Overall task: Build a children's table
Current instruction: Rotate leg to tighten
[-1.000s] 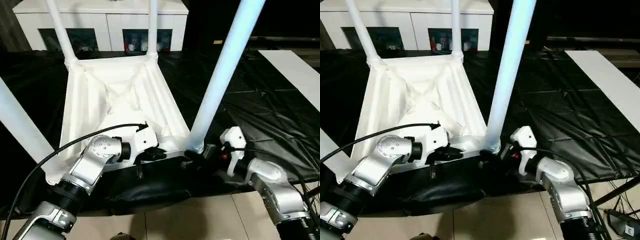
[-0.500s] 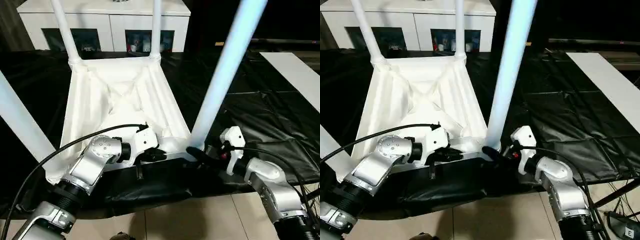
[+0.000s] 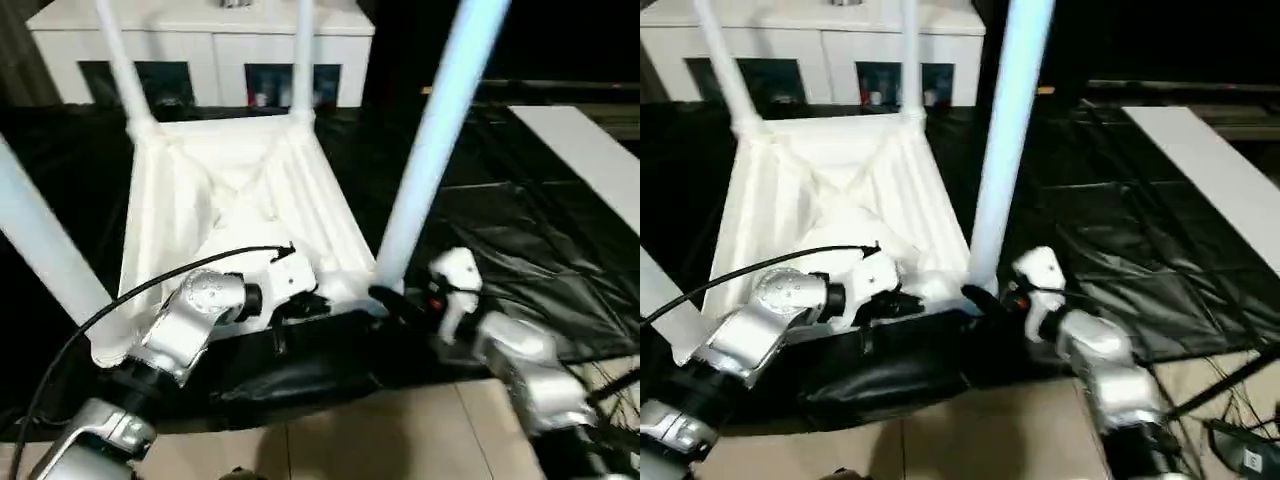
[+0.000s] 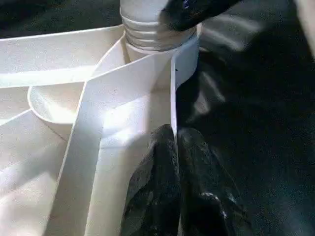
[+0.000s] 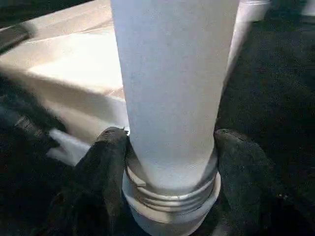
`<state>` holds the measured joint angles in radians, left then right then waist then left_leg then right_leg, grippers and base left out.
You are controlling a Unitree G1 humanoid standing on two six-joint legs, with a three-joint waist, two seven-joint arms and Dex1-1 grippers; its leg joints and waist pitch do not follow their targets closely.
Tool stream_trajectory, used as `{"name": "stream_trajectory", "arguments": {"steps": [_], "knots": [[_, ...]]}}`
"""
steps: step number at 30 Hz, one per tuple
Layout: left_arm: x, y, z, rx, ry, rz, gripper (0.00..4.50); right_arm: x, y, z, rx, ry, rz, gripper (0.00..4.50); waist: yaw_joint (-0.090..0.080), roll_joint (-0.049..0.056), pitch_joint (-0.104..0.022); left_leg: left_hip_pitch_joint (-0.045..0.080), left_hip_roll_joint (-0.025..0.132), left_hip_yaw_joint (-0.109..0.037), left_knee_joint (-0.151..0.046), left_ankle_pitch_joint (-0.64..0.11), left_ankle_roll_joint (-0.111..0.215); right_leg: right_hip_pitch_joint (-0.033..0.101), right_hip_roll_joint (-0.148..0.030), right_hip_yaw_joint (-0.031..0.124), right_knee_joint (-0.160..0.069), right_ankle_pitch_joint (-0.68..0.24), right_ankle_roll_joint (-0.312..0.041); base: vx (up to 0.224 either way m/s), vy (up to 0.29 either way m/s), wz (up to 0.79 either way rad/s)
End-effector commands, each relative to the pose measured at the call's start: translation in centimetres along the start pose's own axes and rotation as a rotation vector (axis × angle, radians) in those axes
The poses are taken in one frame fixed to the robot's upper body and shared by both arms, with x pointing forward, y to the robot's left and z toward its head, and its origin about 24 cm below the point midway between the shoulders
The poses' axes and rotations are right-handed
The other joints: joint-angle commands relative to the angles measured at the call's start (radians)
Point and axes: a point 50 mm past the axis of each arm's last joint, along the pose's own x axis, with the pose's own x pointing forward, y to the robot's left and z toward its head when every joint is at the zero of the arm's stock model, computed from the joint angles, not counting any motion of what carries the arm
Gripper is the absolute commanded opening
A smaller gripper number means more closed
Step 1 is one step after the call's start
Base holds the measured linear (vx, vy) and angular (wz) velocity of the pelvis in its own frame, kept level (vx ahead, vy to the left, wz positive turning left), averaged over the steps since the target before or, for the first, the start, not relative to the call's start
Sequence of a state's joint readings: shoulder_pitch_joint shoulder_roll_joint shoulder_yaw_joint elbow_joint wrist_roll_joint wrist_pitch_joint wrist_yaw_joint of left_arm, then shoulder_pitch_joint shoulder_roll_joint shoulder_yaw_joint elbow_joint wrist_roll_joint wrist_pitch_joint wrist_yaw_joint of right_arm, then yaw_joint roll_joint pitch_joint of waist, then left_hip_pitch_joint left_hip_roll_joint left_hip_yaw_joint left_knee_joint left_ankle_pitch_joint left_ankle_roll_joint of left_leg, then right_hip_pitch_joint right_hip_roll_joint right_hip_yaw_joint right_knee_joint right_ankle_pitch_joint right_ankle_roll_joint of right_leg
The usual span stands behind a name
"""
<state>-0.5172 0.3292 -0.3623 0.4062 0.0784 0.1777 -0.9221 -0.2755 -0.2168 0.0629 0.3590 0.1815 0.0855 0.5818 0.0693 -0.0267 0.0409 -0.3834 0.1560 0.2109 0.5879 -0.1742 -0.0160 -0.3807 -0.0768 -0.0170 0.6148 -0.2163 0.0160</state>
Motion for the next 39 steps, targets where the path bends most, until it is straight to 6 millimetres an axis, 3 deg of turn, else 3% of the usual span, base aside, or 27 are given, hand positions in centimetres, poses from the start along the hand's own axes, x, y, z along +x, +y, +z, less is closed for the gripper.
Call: {"name": "stream_trajectory", "arguments": {"steps": [1, 3, 5, 9, 10, 13, 15, 17, 24, 27, 33, 36, 39], "knots": [[0.9, -0.4, -0.9, -0.037, 0.061, 0.020, 0.00, -0.2, -1.5, -1.4, 0.025, 0.081, -0.200, 2.47, -0.008, 0.001, -0.042, 0.033, 0.078, -0.050, -0.089, -0.375, -0.057, 0.007, -0.077, 0.034, -0.088, -0.315, -0.200, 0.000, 0.000, 0.00], [1.8, 0.0, -0.3, -0.061, 0.061, 0.095, 0.00, 0.8, -1.2, -1.4, 0.094, 0.062, -0.304, 2.47, -0.018, 0.004, -0.042, 0.033, 0.077, -0.055, -0.091, -0.410, -0.076, 0.002, -0.078, 0.035, -0.095, -0.356, -0.179, -0.026, 0.005, -0.03], [2.5, 0.3, 0.3, -0.084, 0.054, 0.155, 0.00, 1.6, -0.7, -1.3, 0.142, 0.048, -0.359, 2.46, -0.020, 0.003, -0.043, 0.032, 0.077, -0.055, -0.092, -0.417, -0.074, 0.002, -0.077, 0.035, -0.097, -0.349, -0.167, 0.000, 0.000, 0.00], [5.0, 0.3, 2.5, -0.156, -0.012, 0.295, 0.00, 4.3, 1.5, -1.4, 0.286, 0.029, -0.443, 2.45, -0.022, 0.001, -0.045, 0.040, 0.075, -0.054, -0.089, -0.442, -0.075, -0.007, -0.077, 0.036, -0.101, -0.346, -0.171, 0.000, 0.000, 0.00], [5.5, 0.2, 3.0, -0.153, -0.027, 0.307, 0.00, 4.9, 2.2, -1.3, 0.282, 0.037, -0.413, 2.45, -0.022, 0.004, -0.044, 0.037, 0.076, -0.056, -0.090, -0.436, -0.071, -0.005, -0.077, 0.036, -0.103, -0.336, -0.165, 0.000, 0.000, 0.00], [6.5, -0.6, 4.1, -0.125, -0.080, 0.282, 0.00, 6.0, 3.8, -0.8, 0.229, 0.027, -0.308, 2.45, -0.020, 0.001, -0.044, 0.031, 0.074, -0.051, -0.090, -0.405, -0.050, -0.001, -0.075, 0.037, -0.102, -0.287, -0.155, 0.000, 0.000, 0.00], [6.5, -0.6, 4.2, -0.120, -0.089, 0.276, 0.00, 6.0, 3.9, -0.5, 0.244, 0.005, -0.289, 2.45, -0.017, 0.001, -0.046, 0.027, 0.073, -0.050, -0.088, -0.380, -0.033, 0.004, -0.076, 0.038, -0.099, -0.265, -0.157, 0.000, 0.000, 0.00], [6.3, -0.5, 4.1, -0.107, -0.094, 0.275, 0.00, 5.9, 3.8, -0.1, 0.273, -0.030, -0.282, 2.95, -0.014, 0.002, -0.046, 0.027, 0.074, -0.048, -0.087, -0.368, -0.020, 0.003, -0.075, 0.038, -0.099, -0.262, -0.161, 0.000, 0.000, 0.00], [5.1, 0.2, 2.8, -0.072, -0.064, 0.282, 0.00, 4.9, 2.3, 0.6, 0.224, -0.085, -0.353, 3.44, -0.020, 0.003, -0.046, 0.018, 0.075, -0.052, -0.093, -0.363, -0.018, 0.007, -0.075, 0.036, -0.099, -0.288, -0.157, 0.000, 0.000, 0.00], [4.3, 0.2, 2.3, -0.047, -0.056, 0.245, 0.00, 3.9, 1.7, 1.2, 0.177, -0.113, -0.359, 3.79, -0.020, 0.005, -0.046, 0.024, 0.076, -0.049, -0.092, -0.372, -0.017, 0.000, -0.074, 0.038, -0.101, -0.284, -0.159, 0.000, 0.000, 0.00], [2.5, -0.3, 0.8, -0.007, -0.030, 0.133, 0.00, 1.2, -0.3, 1.9, 0.071, -0.118, -0.348, 4.19, -0.009, 0.008, -0.048, 0.020, 0.078, -0.045, -0.089, -0.305, 0.002, 0.005, -0.071, 0.038, -0.093, -0.193, -0.162, 0.000, 0.000, 0.00], [1.2, -1.1, -0.2, 0.024, -0.014, -0.015, 0.00, -0.5, -0.7, 1.9, 0.047, -0.097, -0.184, 4.19, -0.002, 0.010, -0.049, 0.021, 0.080, -0.044, -0.087, -0.287, 0.017, 0.006, -0.070, 0.038, -0.085, -0.136, -0.180, 0.000, 0.000, 0.00], [0.0, -1.7, -0.8, 0.024, -0.007, -0.126, 0.00, -2.0, -0.5, 1.6, 0.029, -0.052, 0.016, 4.19, 0.002, 0.010, -0.055, 0.022, 0.080, -0.040, -0.078, -0.225, 0.048, 0.013, -0.066, 0.035, -0.071, -0.017, -0.209, 0.000, 0.000, 0.00]]}}
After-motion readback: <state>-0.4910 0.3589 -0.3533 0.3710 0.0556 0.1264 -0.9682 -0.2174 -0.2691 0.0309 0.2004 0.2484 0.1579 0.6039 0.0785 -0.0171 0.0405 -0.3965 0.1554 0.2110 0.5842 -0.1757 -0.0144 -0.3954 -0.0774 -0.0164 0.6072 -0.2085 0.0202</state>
